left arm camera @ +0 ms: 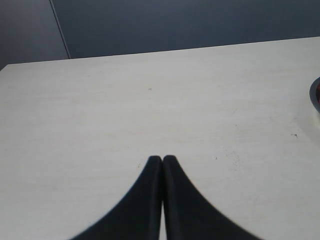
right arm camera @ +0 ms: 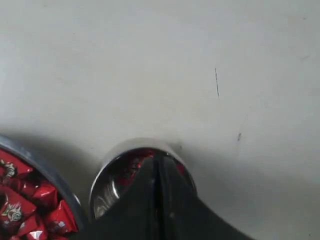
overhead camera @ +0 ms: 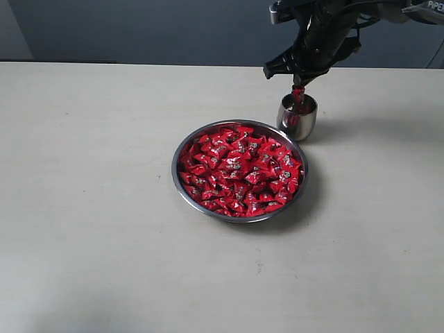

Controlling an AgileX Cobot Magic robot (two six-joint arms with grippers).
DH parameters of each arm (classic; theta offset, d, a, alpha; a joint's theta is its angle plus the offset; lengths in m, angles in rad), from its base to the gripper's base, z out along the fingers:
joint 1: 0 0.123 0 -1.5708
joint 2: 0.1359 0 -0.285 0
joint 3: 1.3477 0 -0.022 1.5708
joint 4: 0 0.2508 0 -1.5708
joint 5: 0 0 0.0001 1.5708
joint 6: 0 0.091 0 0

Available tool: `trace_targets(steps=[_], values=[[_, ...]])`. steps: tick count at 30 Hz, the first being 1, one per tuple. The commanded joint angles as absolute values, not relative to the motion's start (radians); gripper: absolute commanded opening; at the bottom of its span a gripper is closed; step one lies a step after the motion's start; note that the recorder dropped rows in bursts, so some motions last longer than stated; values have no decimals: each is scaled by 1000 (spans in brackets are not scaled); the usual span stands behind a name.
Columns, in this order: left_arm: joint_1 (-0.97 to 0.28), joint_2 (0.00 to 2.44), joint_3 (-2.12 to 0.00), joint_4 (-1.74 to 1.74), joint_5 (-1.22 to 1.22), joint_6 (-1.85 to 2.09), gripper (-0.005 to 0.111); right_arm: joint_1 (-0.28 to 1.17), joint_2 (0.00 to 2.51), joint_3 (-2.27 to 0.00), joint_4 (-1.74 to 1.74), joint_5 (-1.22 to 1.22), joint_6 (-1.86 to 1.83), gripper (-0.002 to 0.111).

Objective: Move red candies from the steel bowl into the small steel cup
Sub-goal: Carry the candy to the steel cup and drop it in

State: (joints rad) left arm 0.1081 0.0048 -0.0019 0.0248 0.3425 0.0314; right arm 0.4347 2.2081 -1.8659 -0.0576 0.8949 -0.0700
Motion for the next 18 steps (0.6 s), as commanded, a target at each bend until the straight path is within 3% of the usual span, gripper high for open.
trace_targets(steps=[1, 9, 18], values=[[108, 0, 0, 27, 334, 29, 0, 430, 2214, -1872, -60, 883, -76, -1], [108, 0, 0, 27, 334, 29, 0, 430, 2226, -1872, -60, 895, -76, 23], [108, 0, 0, 27, 334, 29, 0, 430, 2217, -1872, 0, 918, -78, 23]])
